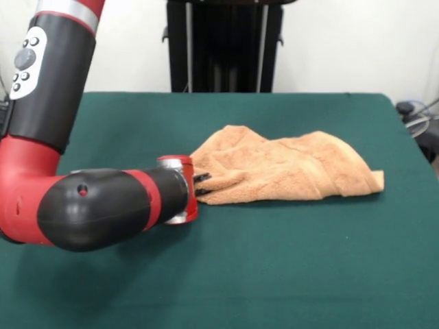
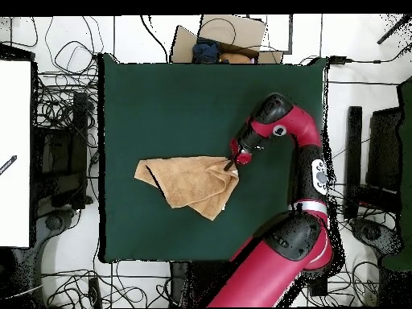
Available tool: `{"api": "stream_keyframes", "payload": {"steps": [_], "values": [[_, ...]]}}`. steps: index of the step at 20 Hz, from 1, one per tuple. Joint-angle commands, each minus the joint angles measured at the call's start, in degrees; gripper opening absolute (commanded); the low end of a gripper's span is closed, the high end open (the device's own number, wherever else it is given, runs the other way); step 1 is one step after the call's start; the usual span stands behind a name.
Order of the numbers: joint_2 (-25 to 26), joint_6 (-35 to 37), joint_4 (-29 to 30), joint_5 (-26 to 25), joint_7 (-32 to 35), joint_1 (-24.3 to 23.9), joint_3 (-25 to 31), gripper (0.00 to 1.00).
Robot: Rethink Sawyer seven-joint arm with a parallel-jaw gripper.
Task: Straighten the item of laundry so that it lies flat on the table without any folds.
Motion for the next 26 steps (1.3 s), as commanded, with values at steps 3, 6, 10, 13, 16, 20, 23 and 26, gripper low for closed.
{"api": "stream_keyframes", "payload": {"steps": [3,6,10,13,16,20,23,26], "values": [[2.29,-7.82,-11.83,-14.73,-14.23,-1.21,-4.55,0.0],[2.27,-6.92,-13.02,-15.68,-15.27,-1.07,-4.29,0.0],[2.93,-5.87,-15.0,-17.3,-17.93,-1.17,-3.38,0.0],[3.69,-4.77,-17.02,-18.98,-20.29,-1.37,-2.13,0.0],[4.45,-3.45,-19.07,-21.32,-23.03,-1.31,-0.35,0.0],[4.69,-2.52,-20.07,-22.85,-23.59,-1.15,0.78,0.0],[4.58,-2.66,-19.71,-22.55,-24.89,-1.2,0.87,0.0],[4.38,-2.9,-19.41,-22.47,-26.48,-1.04,0.53,1.0]]}}
